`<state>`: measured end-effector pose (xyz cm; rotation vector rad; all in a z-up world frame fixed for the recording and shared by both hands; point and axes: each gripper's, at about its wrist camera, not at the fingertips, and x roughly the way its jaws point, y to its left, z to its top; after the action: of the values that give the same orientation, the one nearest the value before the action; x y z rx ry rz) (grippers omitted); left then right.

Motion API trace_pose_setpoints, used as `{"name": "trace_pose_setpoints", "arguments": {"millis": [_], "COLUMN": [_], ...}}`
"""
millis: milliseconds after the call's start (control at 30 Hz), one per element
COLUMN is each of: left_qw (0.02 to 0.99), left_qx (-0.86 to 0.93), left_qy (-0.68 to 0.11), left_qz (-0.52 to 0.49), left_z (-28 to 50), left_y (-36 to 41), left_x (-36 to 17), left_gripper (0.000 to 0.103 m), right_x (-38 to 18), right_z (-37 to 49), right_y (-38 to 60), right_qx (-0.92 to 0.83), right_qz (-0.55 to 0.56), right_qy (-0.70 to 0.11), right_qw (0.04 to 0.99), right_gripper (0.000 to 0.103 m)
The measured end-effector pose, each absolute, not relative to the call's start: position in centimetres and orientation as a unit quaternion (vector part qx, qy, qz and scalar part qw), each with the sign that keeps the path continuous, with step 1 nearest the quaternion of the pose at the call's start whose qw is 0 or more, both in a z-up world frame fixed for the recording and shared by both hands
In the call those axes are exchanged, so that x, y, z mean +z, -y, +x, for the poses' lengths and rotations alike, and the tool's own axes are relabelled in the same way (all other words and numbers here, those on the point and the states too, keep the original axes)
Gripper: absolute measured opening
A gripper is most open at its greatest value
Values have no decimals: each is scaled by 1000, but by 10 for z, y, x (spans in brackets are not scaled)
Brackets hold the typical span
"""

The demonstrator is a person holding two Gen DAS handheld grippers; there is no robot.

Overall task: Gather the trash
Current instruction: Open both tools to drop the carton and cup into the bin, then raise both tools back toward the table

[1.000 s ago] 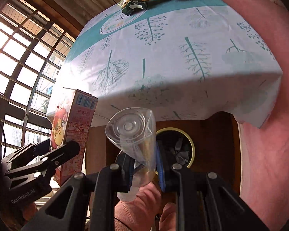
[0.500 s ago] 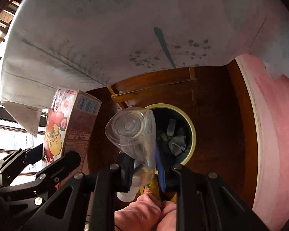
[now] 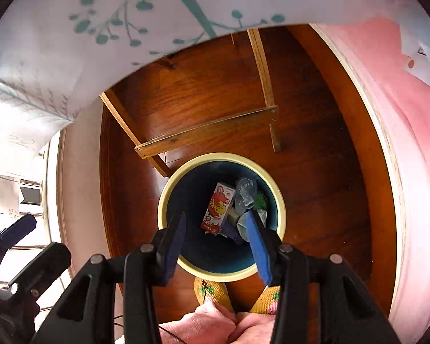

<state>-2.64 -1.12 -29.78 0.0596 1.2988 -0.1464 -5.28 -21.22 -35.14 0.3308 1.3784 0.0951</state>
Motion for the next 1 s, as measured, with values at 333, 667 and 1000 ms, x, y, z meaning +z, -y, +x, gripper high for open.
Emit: {"name": "trace_pose_setpoints", "arguments": {"millis": [333, 667, 1000], "left_qw": [821, 854, 894], "left_qx": [-52, -72, -93], "left_qy": [-568, -514, -435], "left_qz": [43, 39, 43], "left_z": [-32, -44, -26], "left_y": [4, -8, -13], "left_x": [-203, -62, 49], "left_gripper": [101, 101, 101], "right_x": [-276, -134, -10], "right_z": [-74, -93, -87], "right_y": [220, 225, 235], "right_qx": [39, 59, 47], "right_qz": [167, 164, 166], "right_qy": [-623, -573, -473], "right_qw": [763, 800, 864], "right_gripper": [46, 55, 55]}}
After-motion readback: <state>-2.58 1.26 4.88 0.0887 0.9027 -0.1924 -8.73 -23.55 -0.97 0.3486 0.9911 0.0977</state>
